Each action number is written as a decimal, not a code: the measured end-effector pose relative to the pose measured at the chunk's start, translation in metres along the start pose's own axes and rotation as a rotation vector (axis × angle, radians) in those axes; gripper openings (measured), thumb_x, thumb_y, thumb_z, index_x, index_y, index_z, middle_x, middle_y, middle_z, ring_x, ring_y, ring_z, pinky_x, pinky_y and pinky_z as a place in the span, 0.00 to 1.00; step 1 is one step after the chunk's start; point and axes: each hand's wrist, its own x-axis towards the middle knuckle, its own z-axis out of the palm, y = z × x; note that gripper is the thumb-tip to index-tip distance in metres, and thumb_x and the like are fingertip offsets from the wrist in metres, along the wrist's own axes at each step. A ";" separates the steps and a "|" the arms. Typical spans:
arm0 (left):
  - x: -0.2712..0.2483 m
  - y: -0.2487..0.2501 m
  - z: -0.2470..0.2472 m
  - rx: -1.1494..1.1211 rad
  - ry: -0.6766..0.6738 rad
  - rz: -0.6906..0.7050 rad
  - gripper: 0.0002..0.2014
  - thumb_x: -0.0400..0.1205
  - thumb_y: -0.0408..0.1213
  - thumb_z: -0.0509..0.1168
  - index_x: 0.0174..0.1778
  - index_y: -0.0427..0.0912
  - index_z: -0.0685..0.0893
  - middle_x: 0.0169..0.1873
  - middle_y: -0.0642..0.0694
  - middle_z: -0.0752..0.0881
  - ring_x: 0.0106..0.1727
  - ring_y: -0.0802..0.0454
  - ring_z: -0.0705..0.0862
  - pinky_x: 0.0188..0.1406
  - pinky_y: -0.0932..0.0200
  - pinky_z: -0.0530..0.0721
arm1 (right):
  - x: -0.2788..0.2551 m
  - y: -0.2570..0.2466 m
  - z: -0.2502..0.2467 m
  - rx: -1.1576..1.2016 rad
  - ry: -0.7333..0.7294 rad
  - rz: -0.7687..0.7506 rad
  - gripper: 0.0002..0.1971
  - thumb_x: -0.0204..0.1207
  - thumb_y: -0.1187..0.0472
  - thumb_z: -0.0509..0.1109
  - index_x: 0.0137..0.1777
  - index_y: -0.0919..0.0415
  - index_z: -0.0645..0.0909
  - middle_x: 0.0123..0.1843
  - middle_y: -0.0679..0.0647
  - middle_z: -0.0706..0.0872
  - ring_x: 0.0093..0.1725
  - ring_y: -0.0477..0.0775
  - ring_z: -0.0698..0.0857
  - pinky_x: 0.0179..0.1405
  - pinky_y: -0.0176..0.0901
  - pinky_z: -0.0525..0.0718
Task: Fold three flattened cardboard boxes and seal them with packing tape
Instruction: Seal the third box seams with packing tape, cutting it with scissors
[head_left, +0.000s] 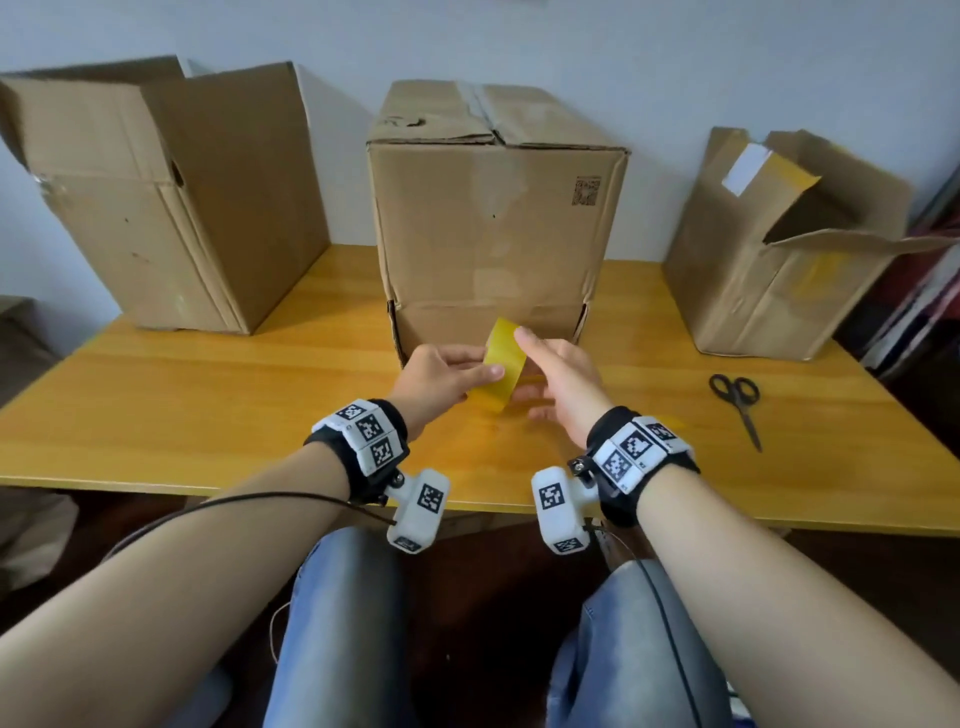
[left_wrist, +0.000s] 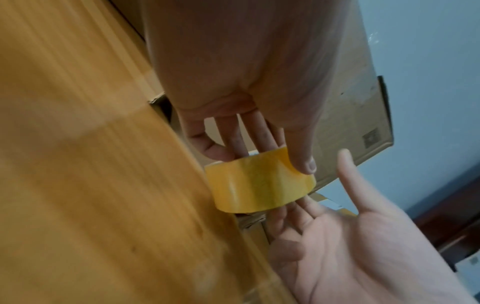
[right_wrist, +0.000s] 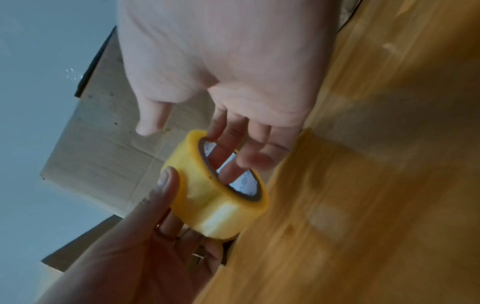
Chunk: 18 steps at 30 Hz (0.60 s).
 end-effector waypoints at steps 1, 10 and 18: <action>0.002 -0.004 0.001 0.004 -0.004 0.006 0.09 0.77 0.43 0.78 0.53 0.52 0.92 0.39 0.57 0.92 0.38 0.66 0.86 0.39 0.67 0.82 | 0.003 0.003 0.003 -0.024 0.031 0.006 0.24 0.74 0.36 0.76 0.57 0.55 0.81 0.49 0.52 0.91 0.35 0.51 0.90 0.24 0.42 0.79; 0.014 -0.034 0.010 -0.191 -0.017 0.059 0.10 0.79 0.35 0.75 0.56 0.41 0.92 0.46 0.49 0.94 0.47 0.60 0.90 0.49 0.66 0.85 | 0.019 0.030 0.011 0.299 -0.081 0.030 0.11 0.80 0.52 0.76 0.51 0.60 0.88 0.34 0.54 0.86 0.23 0.49 0.78 0.21 0.39 0.82; 0.027 -0.053 0.011 -0.346 0.096 0.082 0.15 0.75 0.29 0.77 0.58 0.39 0.88 0.54 0.49 0.90 0.55 0.59 0.88 0.60 0.63 0.84 | 0.021 0.050 0.009 0.634 -0.146 0.053 0.20 0.81 0.57 0.70 0.64 0.73 0.79 0.41 0.61 0.87 0.28 0.52 0.82 0.40 0.55 0.91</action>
